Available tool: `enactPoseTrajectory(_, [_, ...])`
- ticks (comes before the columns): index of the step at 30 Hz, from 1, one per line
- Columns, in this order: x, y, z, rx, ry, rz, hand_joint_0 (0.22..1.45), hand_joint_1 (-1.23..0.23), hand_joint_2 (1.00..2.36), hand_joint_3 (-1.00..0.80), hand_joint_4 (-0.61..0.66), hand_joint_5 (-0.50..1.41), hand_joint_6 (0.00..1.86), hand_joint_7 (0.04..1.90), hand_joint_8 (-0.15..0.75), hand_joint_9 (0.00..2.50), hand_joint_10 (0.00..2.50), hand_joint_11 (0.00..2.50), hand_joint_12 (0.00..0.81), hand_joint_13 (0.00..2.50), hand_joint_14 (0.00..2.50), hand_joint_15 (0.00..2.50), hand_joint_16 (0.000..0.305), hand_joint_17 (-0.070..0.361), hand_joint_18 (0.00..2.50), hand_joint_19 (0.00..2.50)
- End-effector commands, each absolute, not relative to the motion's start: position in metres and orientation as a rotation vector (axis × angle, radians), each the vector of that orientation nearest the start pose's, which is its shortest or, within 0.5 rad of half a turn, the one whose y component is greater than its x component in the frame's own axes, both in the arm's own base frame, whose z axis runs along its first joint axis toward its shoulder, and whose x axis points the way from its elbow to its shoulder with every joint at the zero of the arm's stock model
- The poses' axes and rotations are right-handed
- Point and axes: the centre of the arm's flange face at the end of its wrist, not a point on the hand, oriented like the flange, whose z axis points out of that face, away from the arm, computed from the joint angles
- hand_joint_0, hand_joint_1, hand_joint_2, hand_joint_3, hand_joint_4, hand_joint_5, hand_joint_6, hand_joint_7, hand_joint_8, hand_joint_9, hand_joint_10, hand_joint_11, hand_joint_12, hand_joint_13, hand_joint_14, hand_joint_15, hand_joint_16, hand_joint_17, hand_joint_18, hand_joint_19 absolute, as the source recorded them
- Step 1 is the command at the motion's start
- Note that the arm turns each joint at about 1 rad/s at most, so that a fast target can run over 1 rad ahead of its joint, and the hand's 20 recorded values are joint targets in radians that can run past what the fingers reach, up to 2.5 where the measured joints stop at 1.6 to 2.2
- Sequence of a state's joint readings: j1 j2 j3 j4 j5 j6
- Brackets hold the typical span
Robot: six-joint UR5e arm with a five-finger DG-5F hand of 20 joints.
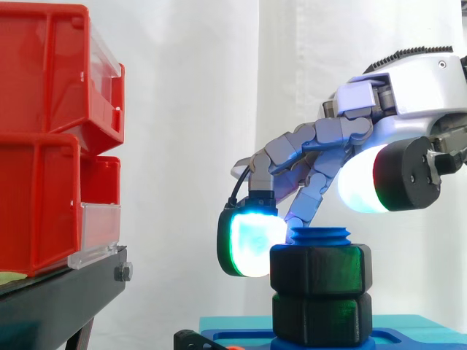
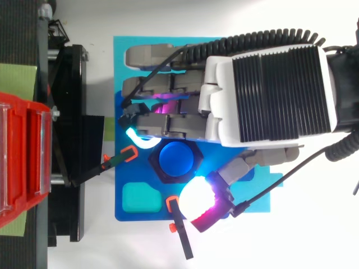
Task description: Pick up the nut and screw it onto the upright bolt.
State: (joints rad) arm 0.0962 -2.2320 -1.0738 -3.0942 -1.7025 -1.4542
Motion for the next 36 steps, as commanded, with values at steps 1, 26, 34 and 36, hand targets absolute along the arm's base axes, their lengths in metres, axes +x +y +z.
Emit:
enactPoseTrajectory(1, [0.742,-0.051,0.323,-0.08,1.693,0.269,0.52,-0.24,1.0,-0.5,0.21,-0.02,0.5,1.19,0.265,0.89,0.0,0.0,0.243,0.44,0.0,0.0,0.022,0.05,0.01,0.0])
enactPoseTrajectory(26, [0.737,-0.072,0.331,-0.077,1.733,0.256,0.54,-0.27,1.0,-0.5,0.11,0.07,0.52,1.38,0.273,1.25,0.0,0.0,0.183,0.71,0.0,0.0,0.012,0.027,0.32,0.0])
enactPoseTrajectory(34, [0.736,-0.074,0.331,-0.088,1.739,0.249,0.54,-0.27,1.0,-0.5,0.13,0.05,0.5,1.34,0.276,1.24,0.0,0.0,0.189,0.69,0.0,0.0,0.014,0.031,0.29,0.0])
enactPoseTrajectory(36, [0.736,-0.074,0.331,-0.088,1.739,0.249,0.53,-0.26,1.0,-0.5,0.14,0.05,0.5,1.33,0.28,1.24,0.0,0.0,0.192,0.69,0.0,0.0,0.014,0.032,0.28,0.0])
